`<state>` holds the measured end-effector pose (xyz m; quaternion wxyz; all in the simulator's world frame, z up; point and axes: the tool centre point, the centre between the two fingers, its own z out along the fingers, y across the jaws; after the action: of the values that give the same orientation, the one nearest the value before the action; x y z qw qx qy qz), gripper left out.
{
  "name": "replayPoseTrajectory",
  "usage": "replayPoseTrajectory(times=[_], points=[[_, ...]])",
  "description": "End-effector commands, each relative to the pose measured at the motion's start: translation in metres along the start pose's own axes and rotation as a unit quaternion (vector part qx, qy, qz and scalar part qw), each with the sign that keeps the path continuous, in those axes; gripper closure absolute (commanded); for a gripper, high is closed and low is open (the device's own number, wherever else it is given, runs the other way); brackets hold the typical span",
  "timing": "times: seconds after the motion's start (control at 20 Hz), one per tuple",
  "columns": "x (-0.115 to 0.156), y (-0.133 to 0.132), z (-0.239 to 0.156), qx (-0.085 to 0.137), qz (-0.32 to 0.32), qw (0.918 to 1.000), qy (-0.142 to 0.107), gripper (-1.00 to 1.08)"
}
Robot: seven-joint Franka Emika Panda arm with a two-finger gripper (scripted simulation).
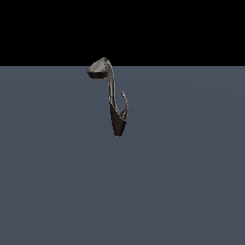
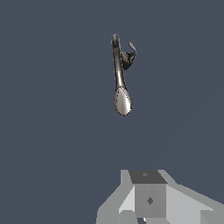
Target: Turn on the faucet by rotating a designated handle.
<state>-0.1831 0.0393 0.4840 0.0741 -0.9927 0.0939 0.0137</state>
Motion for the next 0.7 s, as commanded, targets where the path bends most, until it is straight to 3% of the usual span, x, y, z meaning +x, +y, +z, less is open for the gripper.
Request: replayPoseTrajectory(times=[0.0,0.35,0.65], points=[[0.018,-0.005,0.008,0.018,0.031,0.9993,-0.011,1.08],[0.070,-0.014,0.033,0.065,0.122,0.9894,-0.044,1.08],[0.115,-0.017,0.062,0.102,0.205,0.9708,-0.073,1.08]])
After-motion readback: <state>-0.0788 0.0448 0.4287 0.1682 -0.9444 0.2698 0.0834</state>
